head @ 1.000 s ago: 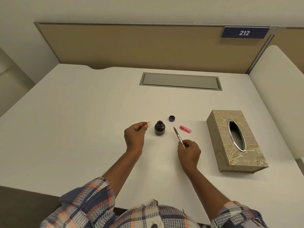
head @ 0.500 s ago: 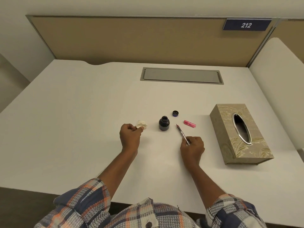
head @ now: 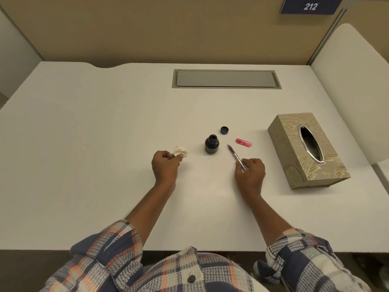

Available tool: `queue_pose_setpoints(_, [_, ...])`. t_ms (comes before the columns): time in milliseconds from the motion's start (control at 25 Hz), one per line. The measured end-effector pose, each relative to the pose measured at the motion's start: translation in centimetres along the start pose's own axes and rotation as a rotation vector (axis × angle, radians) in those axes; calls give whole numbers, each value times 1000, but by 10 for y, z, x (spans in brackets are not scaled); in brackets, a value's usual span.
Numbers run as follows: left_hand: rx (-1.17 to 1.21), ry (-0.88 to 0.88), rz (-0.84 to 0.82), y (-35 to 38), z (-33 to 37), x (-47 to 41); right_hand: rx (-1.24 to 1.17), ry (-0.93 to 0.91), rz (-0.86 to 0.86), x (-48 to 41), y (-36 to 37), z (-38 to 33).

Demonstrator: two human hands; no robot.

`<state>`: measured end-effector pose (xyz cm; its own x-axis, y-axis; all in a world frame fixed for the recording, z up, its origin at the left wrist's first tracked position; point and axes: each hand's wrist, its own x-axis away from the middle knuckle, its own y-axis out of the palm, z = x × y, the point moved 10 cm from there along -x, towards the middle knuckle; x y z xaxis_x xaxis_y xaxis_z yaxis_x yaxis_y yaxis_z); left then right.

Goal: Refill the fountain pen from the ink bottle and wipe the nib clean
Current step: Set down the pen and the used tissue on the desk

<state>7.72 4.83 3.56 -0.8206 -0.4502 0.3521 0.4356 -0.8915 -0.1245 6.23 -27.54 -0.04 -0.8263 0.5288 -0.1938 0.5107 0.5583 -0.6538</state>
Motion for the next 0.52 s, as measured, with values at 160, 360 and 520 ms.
queue_pose_setpoints(160, [-23, -21, -26, -5, -8, -6, 30, -6, 3, 0, 0, -1])
queue_pose_setpoints(360, [-47, -35, -62, -10, -15, -10, 54, -2, 5, 0, 2, -1])
queue_pose_setpoints(520, [-49, -29, -39, -13, -19, -10, 46, 13, -9, 1, 3, 0])
